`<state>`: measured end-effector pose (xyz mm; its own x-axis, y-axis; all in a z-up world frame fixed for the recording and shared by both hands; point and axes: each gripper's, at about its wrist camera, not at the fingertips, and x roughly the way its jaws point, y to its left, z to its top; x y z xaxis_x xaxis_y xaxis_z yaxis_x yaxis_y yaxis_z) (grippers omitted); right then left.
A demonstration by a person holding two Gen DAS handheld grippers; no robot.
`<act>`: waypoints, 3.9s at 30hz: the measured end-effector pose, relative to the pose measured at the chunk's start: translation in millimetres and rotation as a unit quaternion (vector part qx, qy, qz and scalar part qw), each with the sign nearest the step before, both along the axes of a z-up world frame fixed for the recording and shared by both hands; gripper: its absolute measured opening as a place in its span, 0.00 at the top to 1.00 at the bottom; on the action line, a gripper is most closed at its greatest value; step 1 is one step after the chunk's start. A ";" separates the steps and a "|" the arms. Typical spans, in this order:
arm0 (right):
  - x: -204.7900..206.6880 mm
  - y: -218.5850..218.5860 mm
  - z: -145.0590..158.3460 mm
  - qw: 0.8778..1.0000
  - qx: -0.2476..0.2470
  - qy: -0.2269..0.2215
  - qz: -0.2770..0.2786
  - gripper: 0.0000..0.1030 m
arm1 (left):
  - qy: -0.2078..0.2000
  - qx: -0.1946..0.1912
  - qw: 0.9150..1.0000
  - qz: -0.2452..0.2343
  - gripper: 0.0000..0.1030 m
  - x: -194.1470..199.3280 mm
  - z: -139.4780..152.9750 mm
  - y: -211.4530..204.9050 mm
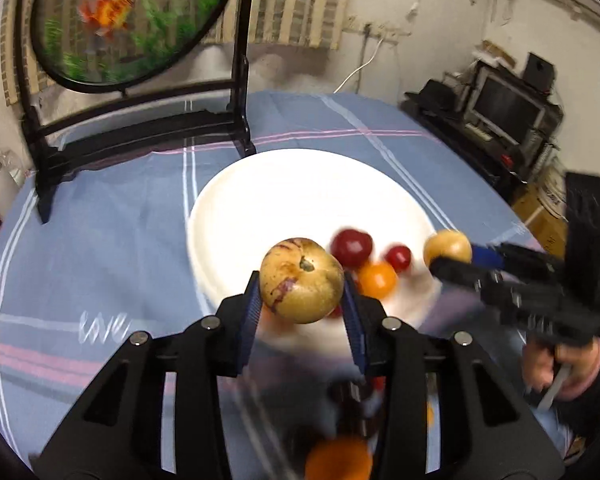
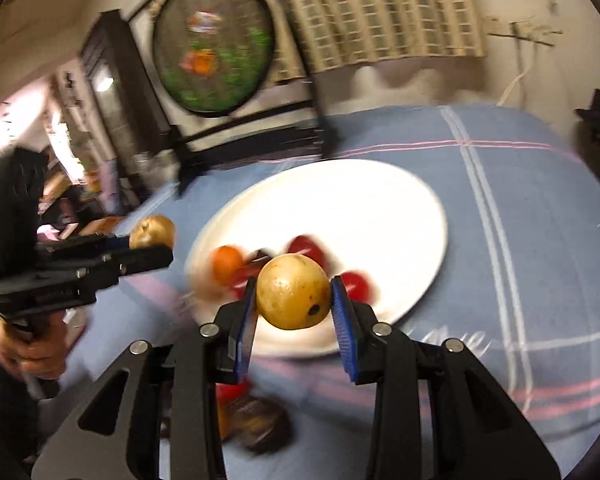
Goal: Organize fruits
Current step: 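Carry the speckled fruit and yellow pear onto the plate and open both grippers, then grasp a dark purple round fruit with the right gripper while the left gripper grasps an orange, then carry the orange and dark purple fruit onto the white plate and open both grippers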
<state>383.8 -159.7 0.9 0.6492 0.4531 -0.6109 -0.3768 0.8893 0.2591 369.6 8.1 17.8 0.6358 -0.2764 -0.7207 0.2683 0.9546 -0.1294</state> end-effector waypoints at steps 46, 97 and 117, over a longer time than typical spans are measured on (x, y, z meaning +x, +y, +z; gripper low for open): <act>-71.7 45.0 -44.2 0.969 -0.188 0.020 0.158 0.49 | -0.003 -0.043 0.993 0.109 0.03 -109.0 -24.0 75.2; -43.1 -9.7 19.4 0.999 0.003 -0.022 0.029 0.57 | -0.028 -0.029 0.999 -0.017 0.59 -75.1 6.3 24.5; -59.1 11.6 24.0 0.997 -0.010 -0.023 0.069 0.50 | -0.063 -0.020 0.993 0.095 0.04 -55.2 11.5 50.3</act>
